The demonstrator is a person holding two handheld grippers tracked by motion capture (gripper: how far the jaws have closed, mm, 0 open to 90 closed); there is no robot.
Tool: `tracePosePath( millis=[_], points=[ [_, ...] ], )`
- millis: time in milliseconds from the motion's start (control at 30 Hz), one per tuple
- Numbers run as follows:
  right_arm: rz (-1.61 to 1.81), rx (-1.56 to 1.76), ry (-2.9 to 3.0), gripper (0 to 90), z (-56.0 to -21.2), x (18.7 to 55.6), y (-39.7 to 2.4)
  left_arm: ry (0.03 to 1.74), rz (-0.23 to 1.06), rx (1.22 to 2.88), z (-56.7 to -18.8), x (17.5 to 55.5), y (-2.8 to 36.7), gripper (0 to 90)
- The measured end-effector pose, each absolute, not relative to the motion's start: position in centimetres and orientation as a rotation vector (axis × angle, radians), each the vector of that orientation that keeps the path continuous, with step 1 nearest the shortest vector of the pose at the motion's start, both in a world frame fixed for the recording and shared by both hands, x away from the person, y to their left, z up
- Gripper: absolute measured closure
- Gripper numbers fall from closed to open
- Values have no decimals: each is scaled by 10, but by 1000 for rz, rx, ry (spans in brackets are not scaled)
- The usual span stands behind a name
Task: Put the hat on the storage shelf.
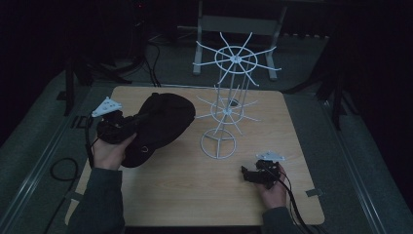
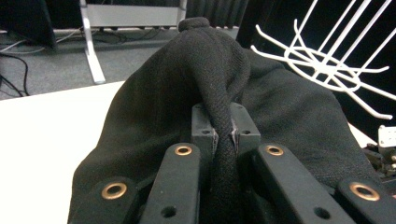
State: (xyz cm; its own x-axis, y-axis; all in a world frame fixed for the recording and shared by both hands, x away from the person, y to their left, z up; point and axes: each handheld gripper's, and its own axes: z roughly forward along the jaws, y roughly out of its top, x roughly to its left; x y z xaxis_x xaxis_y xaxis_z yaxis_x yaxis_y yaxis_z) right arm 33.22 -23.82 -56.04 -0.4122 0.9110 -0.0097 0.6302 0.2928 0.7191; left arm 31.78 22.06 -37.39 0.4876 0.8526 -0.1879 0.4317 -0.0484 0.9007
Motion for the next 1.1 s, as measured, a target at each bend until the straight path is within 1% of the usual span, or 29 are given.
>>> tracePosePath(
  millis=[267, 567, 1100],
  points=[
    [903, 1380, 2147, 112, -560, 332, -238, 1103, 507, 1658, -367, 316, 226, 844],
    [903, 1379, 2148, 113, -560, 332, -238, 1056, 499, 1650, -357, 315, 232, 844],
    [903, 1378, 2148, 113, -560, 332, -238, 960, 441, 1617, -340, 315, 242, 844]
  ],
)
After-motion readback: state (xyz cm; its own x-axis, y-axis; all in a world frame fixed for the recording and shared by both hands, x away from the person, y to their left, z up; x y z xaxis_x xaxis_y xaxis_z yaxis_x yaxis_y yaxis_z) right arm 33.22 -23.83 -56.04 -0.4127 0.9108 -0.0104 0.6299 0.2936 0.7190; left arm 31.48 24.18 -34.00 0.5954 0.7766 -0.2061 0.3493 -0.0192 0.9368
